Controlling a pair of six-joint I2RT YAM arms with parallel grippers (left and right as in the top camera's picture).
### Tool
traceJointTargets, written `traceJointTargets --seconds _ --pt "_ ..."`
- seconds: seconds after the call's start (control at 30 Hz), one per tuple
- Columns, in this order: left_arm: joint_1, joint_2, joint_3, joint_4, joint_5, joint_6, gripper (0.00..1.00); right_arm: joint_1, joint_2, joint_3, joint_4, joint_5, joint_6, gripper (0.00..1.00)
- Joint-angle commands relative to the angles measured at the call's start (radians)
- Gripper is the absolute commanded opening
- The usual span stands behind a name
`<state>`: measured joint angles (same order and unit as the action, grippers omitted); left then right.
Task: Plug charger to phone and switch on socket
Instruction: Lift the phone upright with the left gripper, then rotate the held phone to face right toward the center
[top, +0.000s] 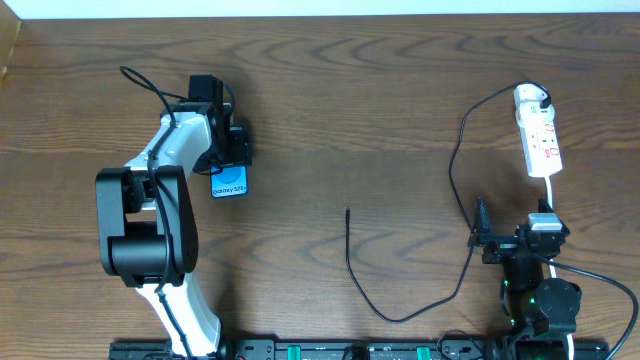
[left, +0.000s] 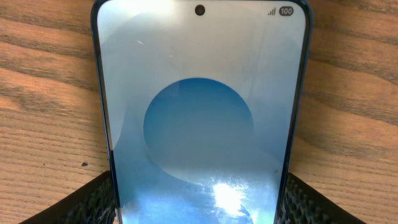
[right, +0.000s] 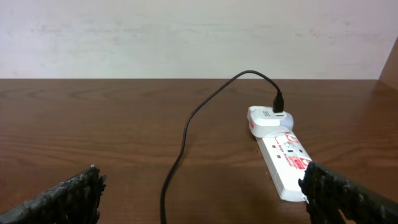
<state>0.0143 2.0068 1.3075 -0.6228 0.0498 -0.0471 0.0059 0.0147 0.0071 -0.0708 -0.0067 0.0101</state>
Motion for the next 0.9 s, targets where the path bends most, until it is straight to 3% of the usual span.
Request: traceJointTargets --seconds 0.0,0.87 --pt "0.002 0.013 -0.032 -0.011 -0.013 0.008 0.07 -0.005 -0.005 -0.002 -0.005 0.001 -0.015 0.99" --pt "0.002 -0.208 -0.018 -0.039 0.027 0.008 0.07 -0.005 -0.005 -0.002 -0.005 0.001 -0.015 0.99"
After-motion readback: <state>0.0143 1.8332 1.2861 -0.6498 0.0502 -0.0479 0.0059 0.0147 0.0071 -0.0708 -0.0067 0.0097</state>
